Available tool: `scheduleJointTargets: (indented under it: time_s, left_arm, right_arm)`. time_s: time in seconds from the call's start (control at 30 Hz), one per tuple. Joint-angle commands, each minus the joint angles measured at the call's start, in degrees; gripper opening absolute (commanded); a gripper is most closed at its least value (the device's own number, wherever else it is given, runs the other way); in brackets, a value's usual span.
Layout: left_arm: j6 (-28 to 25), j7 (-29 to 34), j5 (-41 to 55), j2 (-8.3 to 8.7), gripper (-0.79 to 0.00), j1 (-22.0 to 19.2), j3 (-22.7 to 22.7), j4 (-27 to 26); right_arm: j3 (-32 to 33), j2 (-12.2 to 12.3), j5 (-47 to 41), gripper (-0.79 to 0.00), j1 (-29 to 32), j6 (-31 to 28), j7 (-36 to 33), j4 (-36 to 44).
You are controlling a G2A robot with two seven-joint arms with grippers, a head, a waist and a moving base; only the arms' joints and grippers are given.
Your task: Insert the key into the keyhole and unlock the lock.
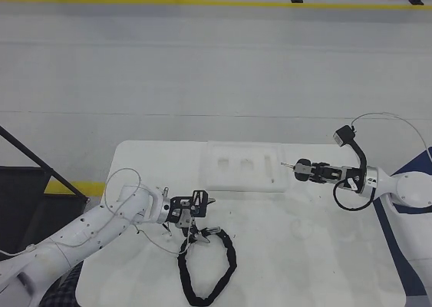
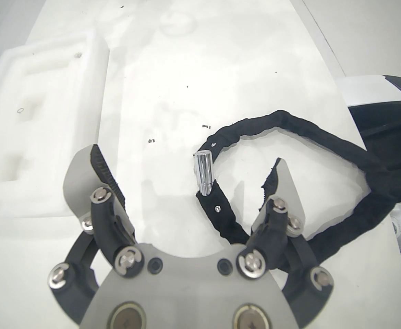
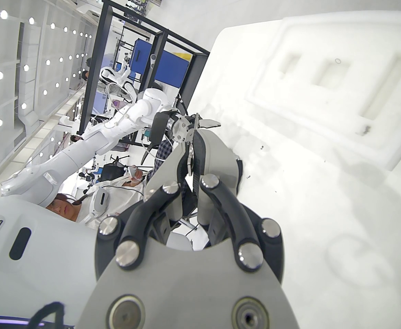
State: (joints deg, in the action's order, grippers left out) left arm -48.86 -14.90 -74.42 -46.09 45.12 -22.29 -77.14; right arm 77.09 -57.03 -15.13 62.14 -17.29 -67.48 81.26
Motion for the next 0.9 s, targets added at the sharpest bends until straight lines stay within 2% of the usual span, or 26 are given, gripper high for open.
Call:
scheduleJointTargets:
  time_s: [0.0, 0.4, 0.67, 0.87]
  left_arm:
    - [-0.39, -0.67, -1.91, -0.37, 0.0, 0.01, 0.15, 0.78]
    - [-5.05, -5.9, -8.01, -3.63, 0.0, -0.86, 1.64, 7.62]
    - [-3.72, -8.55, -11.25, -6.17, 0.0, -1.35, 2.52, 11.08]
    - [-3.33, -9.96, -12.83, -6.46, 0.0, -1.55, 2.65, 11.55]
  right_arm:
    - [0.0, 0.0, 0.0, -0.785, 0.0, 0.0, 0.0, 0.0]
    - [0.0, 0.0, 0.0, -0.785, 0.0, 0.0, 0.0, 0.0]
    - [0.0, 0.0, 0.0, -0.785, 0.0, 0.0, 0.0, 0.0]
    - [0.0, 0.0, 0.0, -0.785, 0.0, 0.0, 0.0, 0.0]
